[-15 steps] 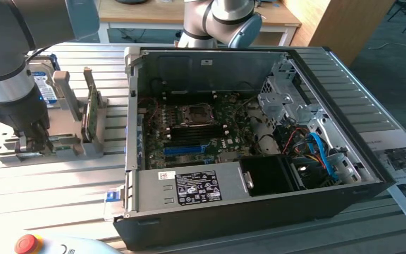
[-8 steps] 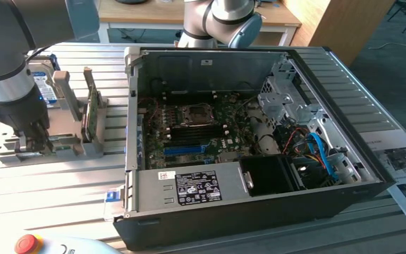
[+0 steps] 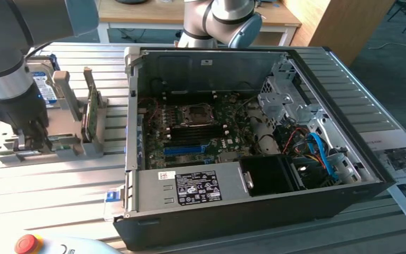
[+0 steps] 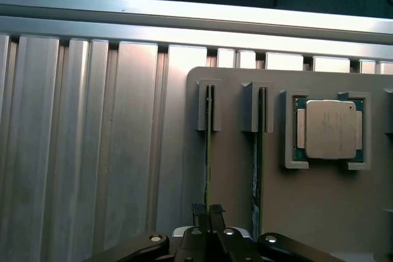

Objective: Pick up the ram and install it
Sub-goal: 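Pick up the ram and move it above insertion slot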

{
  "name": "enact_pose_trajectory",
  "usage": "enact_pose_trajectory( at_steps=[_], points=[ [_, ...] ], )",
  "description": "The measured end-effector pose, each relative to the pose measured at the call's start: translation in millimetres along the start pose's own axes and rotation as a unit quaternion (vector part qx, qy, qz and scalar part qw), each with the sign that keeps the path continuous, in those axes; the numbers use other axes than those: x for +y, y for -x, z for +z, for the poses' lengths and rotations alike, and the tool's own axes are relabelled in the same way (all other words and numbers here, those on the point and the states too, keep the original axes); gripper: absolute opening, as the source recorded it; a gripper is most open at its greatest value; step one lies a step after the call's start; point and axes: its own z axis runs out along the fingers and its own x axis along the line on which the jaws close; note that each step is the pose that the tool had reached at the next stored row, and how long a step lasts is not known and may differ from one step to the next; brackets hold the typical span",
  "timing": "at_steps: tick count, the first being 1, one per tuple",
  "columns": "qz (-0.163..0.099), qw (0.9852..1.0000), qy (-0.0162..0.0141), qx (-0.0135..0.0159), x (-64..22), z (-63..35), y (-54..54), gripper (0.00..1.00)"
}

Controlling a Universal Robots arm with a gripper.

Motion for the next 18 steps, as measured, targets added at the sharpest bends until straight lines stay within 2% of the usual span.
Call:
enact_pose_trajectory(
  at_steps=[18],
  points=[
    [0.001,1.0000,0.0000,-0.0001,0.7,-16.1,0.4,0.12]
  ],
)
